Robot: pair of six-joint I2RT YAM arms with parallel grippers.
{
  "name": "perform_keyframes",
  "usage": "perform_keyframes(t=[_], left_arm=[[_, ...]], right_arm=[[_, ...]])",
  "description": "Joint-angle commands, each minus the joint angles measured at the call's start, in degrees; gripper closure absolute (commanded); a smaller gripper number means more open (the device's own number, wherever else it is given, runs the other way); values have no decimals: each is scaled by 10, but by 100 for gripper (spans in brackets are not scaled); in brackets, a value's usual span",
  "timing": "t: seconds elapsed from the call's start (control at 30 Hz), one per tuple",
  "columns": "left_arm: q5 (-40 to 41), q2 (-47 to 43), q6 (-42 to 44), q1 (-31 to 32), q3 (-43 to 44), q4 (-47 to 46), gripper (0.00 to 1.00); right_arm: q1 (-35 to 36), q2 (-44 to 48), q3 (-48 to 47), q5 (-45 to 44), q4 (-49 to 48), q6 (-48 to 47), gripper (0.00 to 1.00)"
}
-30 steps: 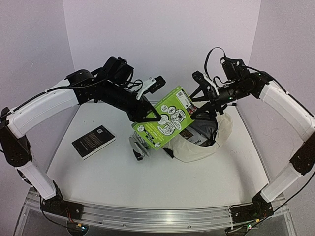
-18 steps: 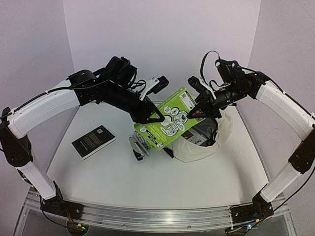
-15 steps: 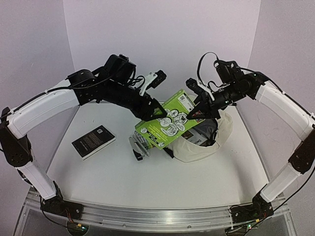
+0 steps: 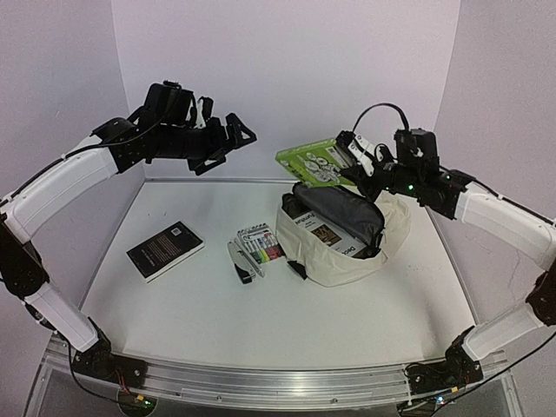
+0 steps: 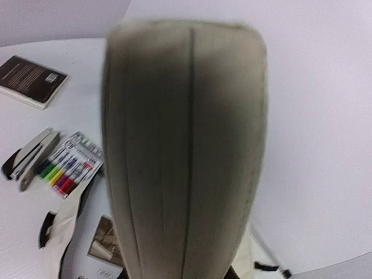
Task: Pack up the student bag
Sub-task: Pick up the book from the center of the board.
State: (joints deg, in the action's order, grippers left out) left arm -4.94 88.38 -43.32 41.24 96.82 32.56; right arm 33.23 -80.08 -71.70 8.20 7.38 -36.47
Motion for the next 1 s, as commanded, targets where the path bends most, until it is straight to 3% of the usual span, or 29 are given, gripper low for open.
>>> perform_keyframes(t=[0.0,0.17,0.5,0.77,0.97], left_arm=[[-61,-2,-164,-1,-25,-96,0],[-154,20,-229,-4,-55,-237,0],[-229,68,-284,-3,-74,-373,1],[-264,88,-289,0,-74,-439,12],[-270,121,-307,0,-58,-442,28]], right_arm=[[34,52,101,-117,-424,-140,100],[60,25,173,-157,-631,-263,100],[101,-34,220,-171,-812,-438,99],[113,-76,216,-194,-851,-502,99],[124,-92,220,-190,-874,-516,99]])
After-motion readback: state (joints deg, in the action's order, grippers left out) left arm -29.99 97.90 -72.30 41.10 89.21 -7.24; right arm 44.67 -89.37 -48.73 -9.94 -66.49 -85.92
